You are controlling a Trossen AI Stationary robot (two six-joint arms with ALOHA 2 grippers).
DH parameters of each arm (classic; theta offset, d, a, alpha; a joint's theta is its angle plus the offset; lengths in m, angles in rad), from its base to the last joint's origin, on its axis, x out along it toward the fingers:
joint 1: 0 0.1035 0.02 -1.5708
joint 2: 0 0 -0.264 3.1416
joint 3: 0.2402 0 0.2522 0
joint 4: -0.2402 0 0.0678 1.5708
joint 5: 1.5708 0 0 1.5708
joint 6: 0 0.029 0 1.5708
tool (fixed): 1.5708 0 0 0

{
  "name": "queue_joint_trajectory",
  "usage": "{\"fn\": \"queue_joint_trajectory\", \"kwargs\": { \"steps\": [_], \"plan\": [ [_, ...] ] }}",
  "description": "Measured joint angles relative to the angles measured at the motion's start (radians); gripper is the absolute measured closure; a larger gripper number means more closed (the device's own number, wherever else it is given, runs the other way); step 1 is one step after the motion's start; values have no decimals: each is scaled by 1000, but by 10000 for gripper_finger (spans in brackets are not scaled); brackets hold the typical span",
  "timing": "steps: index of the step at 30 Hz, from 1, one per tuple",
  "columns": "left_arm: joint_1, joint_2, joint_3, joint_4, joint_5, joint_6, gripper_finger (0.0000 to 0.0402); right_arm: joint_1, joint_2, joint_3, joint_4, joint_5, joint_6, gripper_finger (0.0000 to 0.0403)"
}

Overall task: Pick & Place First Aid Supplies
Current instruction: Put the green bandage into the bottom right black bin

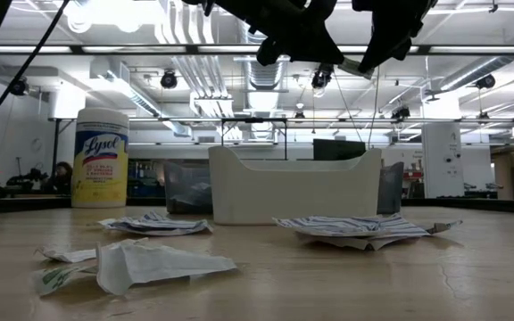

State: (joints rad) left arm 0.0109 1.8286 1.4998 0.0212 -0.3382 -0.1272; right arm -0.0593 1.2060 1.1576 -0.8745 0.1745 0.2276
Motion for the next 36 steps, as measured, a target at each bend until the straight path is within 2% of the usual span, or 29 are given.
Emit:
{"fn": "queue_joint_trajectory", "kwargs": {
  "steps": [6,9,18,20,23,29,32,36],
  "plan": [
    [0,0,0,-2,0,10,400,-1,0,0,0,0,4,394],
    [0,0,0,-7,0,18,387,-1,0,0,-1,4,5,394],
    [2,0,0,-16,-1,15,276,-20,0,0,0,8,13,395],
    [2,-6,0,-23,-33,22,254,-33,0,0,0,8,20,395],
    [1,-28,0,-77,-139,31,230,-60,7,0,0,8,27,395],
    [1,-83,0,-273,-382,54,215,-146,30,-17,44,8,27,395],
    [2,-109,0,-367,-428,41,216,-195,69,-20,85,4,22,395],
    [5,-133,-33,-418,-427,-15,215,-255,150,-23,116,-40,-39,395]
  ]
}}
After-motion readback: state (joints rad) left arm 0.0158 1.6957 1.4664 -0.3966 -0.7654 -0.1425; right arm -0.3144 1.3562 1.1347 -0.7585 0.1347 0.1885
